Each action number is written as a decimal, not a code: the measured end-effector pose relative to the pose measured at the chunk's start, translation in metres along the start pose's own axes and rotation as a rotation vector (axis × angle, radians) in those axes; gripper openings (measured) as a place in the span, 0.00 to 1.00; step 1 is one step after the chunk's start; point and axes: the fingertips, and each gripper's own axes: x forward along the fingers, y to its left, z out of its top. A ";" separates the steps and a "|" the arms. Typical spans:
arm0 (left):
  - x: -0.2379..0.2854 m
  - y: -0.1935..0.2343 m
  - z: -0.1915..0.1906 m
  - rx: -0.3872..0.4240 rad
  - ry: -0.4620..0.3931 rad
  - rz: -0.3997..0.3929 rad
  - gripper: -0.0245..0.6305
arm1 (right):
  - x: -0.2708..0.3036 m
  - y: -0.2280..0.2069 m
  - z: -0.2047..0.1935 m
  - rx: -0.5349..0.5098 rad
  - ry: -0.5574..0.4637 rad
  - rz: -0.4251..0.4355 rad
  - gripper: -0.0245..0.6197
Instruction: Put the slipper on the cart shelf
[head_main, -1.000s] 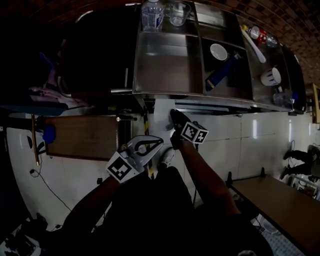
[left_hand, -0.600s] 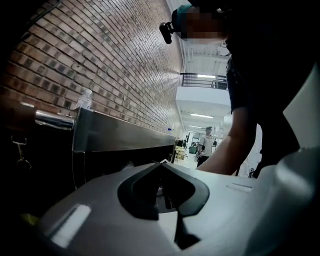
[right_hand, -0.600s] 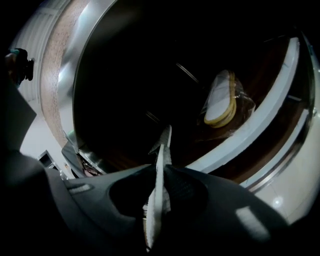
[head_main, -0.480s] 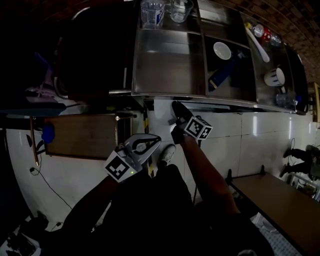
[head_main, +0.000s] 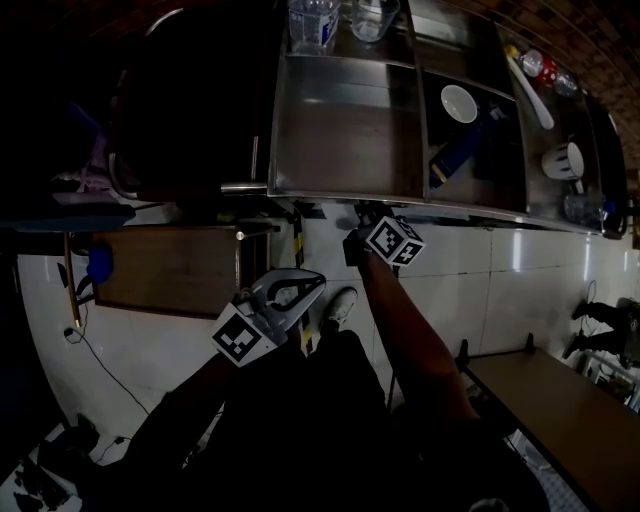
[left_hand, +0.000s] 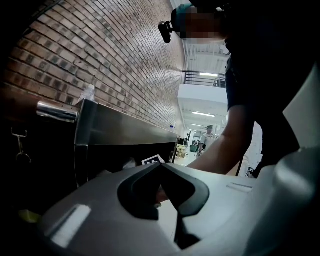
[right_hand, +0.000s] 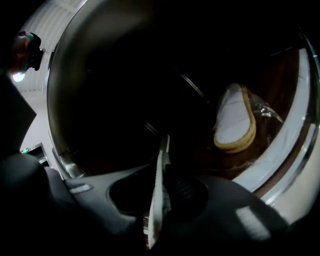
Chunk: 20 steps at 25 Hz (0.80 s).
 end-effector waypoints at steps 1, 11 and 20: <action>0.000 0.001 -0.001 -0.006 0.003 0.002 0.05 | 0.003 0.000 0.001 -0.003 -0.007 0.000 0.13; -0.003 0.004 -0.009 -0.007 0.017 0.007 0.05 | 0.016 -0.011 0.010 0.037 -0.065 -0.028 0.13; -0.007 0.003 -0.014 -0.012 0.011 0.013 0.05 | 0.016 -0.026 0.019 -0.034 -0.101 -0.134 0.14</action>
